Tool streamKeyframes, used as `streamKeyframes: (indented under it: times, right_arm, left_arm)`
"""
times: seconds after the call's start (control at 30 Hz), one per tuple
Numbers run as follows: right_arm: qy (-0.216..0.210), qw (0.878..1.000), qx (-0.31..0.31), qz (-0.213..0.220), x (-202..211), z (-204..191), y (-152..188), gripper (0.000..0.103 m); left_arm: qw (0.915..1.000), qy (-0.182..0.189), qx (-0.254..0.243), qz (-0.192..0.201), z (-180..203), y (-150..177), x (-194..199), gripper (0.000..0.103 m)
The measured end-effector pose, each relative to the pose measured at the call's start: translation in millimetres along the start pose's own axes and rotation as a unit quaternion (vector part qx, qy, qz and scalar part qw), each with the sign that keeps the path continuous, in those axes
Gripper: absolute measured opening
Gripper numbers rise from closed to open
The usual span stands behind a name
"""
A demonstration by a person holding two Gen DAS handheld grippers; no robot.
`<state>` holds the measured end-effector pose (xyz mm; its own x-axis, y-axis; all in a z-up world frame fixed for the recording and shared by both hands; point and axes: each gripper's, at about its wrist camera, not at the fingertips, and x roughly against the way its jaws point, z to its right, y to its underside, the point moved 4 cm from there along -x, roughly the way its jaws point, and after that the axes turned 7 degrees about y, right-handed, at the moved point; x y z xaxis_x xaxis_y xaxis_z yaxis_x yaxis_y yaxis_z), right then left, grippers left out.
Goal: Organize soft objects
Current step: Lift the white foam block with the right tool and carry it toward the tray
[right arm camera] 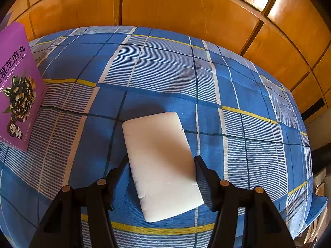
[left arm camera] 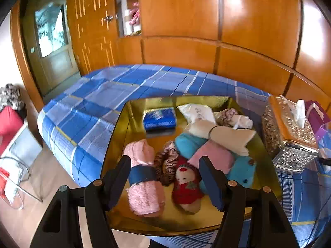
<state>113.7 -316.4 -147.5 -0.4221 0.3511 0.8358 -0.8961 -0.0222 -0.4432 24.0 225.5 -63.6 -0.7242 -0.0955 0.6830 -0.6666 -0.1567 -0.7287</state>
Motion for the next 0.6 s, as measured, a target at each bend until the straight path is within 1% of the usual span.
streamKeyframes:
  times: [0.1, 0.33, 0.47, 0.6]
  right_arm:
    - [-0.004, 1.0, -0.006, -0.003, -1.3, 2.2, -1.2, 0.059]
    - [-0.018, 0.999, -0.026, -0.009, -6.7, 7.5, -5.5, 0.059]
    - [-0.015, 1.0, -0.027, -0.004, -6.3, 7.8, -8.6, 0.059]
    - [-0.002, 1.0, -0.031, 0.004, -6.5, 10.5, -13.7, 0.059]
  left_arm:
    - [0.9998, 0.009, -0.013, 0.008, 11.6, -2.2, 5.6, 0.069]
    - [0.9989, 0.029, -0.037, 0.005, 36.4, 0.2, 9.2, 0.069]
    - [0.9977, 0.04, -0.055, 0.003, 50.8, 1.4, 11.2, 0.069]
    - [0.9957, 0.053, -0.076, -0.002, 66.1, 2.5, 10.8, 0.069]
